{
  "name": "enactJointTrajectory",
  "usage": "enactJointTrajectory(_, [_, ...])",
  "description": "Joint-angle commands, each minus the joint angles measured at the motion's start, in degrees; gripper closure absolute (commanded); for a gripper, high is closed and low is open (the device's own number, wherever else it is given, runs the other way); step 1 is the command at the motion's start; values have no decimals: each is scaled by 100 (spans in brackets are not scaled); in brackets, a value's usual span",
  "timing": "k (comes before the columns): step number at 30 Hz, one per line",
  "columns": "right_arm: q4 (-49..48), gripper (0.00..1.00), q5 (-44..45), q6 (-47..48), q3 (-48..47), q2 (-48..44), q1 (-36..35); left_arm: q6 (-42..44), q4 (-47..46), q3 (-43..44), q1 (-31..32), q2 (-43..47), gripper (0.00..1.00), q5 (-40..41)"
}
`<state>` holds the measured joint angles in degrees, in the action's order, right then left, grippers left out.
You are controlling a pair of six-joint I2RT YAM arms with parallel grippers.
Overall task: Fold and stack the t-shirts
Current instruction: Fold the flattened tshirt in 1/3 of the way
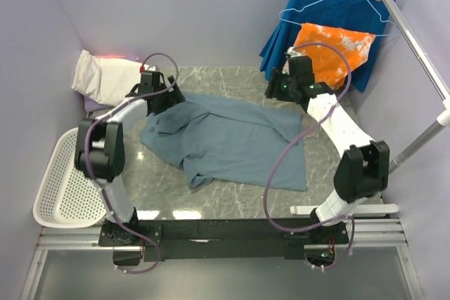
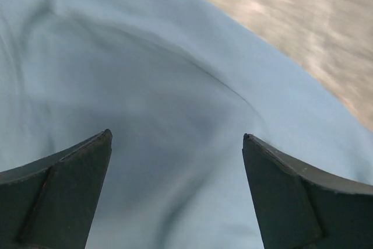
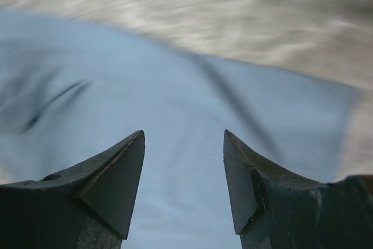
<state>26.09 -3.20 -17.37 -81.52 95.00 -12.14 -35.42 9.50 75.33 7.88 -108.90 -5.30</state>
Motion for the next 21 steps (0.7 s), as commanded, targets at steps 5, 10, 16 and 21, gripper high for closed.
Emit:
enactJointTrajectory(5, [-121, 36, -199, 67, 1093, -597, -1448, -764, 27, -2195, 565, 2510, 1, 785])
enactJointTrajectory(10, [-218, 36, -84, -74, 1357, -562, -1975, -1860, -272, -4153, 706, 4155, 1, 987])
enactJointTrajectory(16, [-174, 36, -128, -100, 1367, -439, -2204, -2582, -475, -5229, 741, 5641, 1, 996])
enactJointTrajectory(21, [-86, 36, -49, -100, 1270, -395, -2345, -3005, -721, -5888, 759, 5889, 0, 698])
